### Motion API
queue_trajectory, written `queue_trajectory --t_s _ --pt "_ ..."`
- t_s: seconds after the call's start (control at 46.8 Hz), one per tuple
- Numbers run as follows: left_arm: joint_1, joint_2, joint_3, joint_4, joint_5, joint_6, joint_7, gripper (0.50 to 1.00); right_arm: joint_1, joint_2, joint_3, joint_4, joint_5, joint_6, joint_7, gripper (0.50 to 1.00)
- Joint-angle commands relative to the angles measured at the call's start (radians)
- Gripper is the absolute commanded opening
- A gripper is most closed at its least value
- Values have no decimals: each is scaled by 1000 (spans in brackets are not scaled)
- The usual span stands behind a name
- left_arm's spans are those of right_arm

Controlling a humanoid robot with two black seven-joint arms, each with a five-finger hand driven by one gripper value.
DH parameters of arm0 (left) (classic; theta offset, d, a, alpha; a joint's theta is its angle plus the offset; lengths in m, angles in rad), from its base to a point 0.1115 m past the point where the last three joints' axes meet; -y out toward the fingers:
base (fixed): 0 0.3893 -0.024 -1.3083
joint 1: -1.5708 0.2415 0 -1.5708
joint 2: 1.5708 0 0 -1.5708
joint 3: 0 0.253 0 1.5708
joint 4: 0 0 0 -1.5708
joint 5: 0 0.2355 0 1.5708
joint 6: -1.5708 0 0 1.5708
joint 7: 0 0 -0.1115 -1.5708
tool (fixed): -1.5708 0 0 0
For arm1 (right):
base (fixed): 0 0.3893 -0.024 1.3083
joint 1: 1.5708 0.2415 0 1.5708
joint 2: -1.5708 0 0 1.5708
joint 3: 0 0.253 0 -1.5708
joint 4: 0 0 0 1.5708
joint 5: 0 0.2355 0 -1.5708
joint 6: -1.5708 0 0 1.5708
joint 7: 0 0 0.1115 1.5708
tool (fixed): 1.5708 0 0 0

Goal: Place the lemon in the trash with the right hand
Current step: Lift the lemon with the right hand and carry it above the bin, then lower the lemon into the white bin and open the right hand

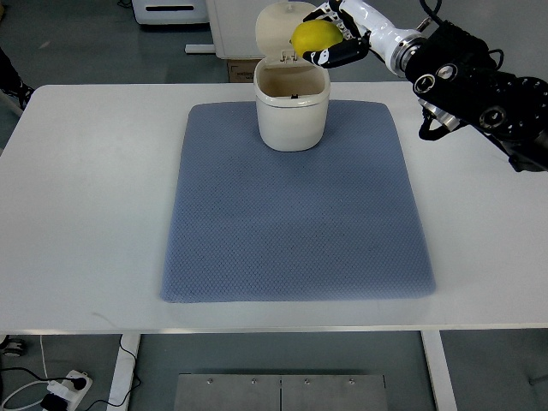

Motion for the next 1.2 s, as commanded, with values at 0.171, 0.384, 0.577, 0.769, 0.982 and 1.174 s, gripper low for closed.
queue_trajectory --t_s 0.171,0.384,0.577,0.769,0.982,1.174 --pt "0 0 0 0 0 0 0 1000 22 85 -63 -82 -1 -25 -19 500" --pt "0 0 0 0 0 0 0 1000 17 133 -126 -112 -1 -59 -19 500" --pt "1 0 0 0 0 0 0 1000 2 147 -141 -166 -1 -60 -19 500" --pt "0 0 0 0 0 0 0 1000 -20 147 -143 -191 1 -60 -19 500" --pt "0 0 0 0 0 0 0 1000 -20 147 -139 -189 12 -59 -19 500" --pt "0 0 0 0 0 0 0 1000 -24 147 -139 -186 15 -59 -18 629"
